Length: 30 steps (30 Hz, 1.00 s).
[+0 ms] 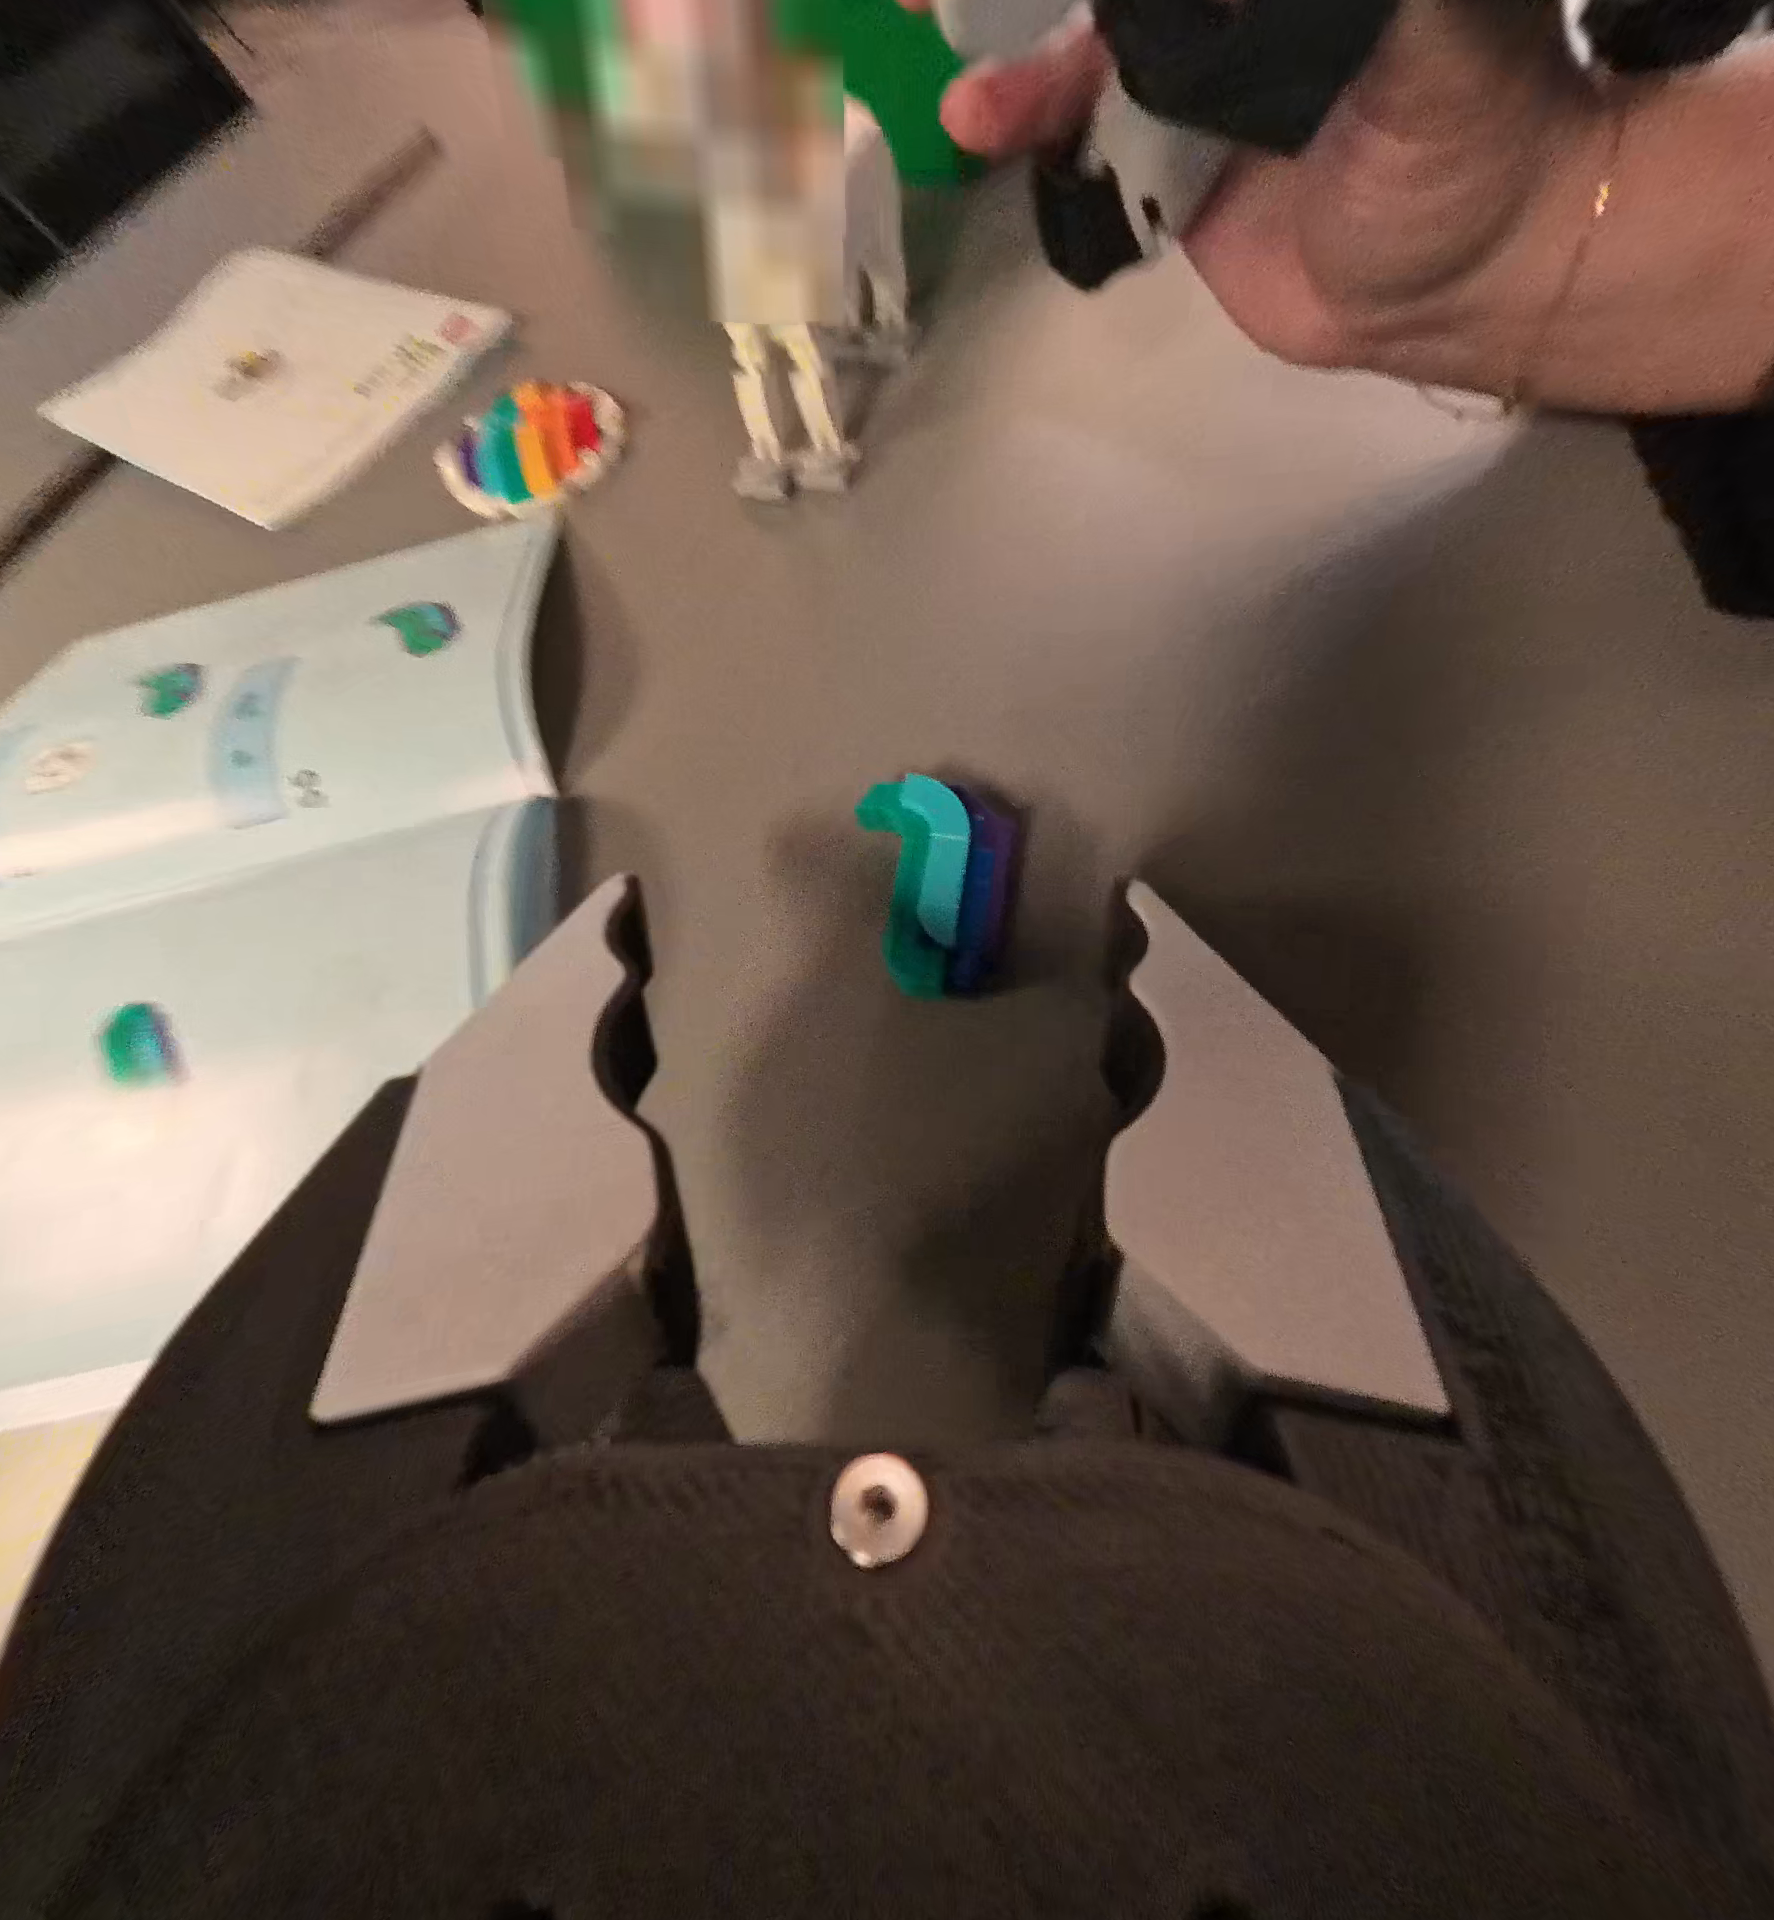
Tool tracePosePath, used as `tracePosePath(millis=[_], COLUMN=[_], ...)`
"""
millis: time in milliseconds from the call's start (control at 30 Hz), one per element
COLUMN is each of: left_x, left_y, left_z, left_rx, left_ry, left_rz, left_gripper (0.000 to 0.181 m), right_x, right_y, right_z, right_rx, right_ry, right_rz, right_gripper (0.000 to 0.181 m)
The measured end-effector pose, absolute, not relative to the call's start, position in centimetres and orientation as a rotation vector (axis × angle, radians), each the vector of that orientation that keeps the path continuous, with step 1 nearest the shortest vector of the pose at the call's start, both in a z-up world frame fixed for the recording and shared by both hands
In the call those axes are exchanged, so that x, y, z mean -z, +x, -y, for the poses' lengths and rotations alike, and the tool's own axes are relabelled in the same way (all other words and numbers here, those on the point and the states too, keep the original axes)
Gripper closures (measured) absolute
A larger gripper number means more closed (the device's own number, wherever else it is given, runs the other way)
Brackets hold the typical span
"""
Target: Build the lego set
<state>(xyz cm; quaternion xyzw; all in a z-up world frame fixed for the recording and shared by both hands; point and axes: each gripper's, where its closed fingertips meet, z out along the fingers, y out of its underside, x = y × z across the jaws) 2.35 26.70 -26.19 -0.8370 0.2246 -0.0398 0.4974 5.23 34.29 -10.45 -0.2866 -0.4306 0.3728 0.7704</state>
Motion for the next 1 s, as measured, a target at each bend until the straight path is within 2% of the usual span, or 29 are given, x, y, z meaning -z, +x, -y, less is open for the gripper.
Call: tracePosePath(millis=[33, 133, 267, 867, 933, 1000], left_x=[25.3, 22.6, 22.5, 24.3, 24.5, 24.9], left_y=[1.7, -1.3, -4.2, -5.1, -4.9, -4.5], left_z=[-26.9, -27.4, -27.7, -28.0, -27.9, -27.9], left_rx=[0.050, -0.151, -0.338, -0.500, -0.515, -0.485], left_ry=[-1.968, -1.798, -1.805, -1.909, -1.914, -1.945], left_rz=[-0.513, -0.398, -0.304, -0.333, -0.350, -0.359], left_gripper=[0.089, 0.077, 0.059, 0.067, 0.072, 0.084], right_x=[10.2, 9.9, 9.9, 11.2, 11.3, 11.5], right_y=[5.4, 5.8, 6.2, 9.4, 9.6, 9.6], right_z=[-34.4, -35.4, -37.2, -46.2, -46.7, -47.2], right_rx=[-0.781, -0.689, -0.680, -0.497, -0.478, -0.438], right_ry=[-0.606, -0.594, -0.654, -0.844, -0.840, -0.815], right_rz=[0.930, 0.918, 0.881, 0.721, 0.727, 0.755], right_gripper=[0.128, 0.128, 0.126, 0.112, 0.112, 0.113])
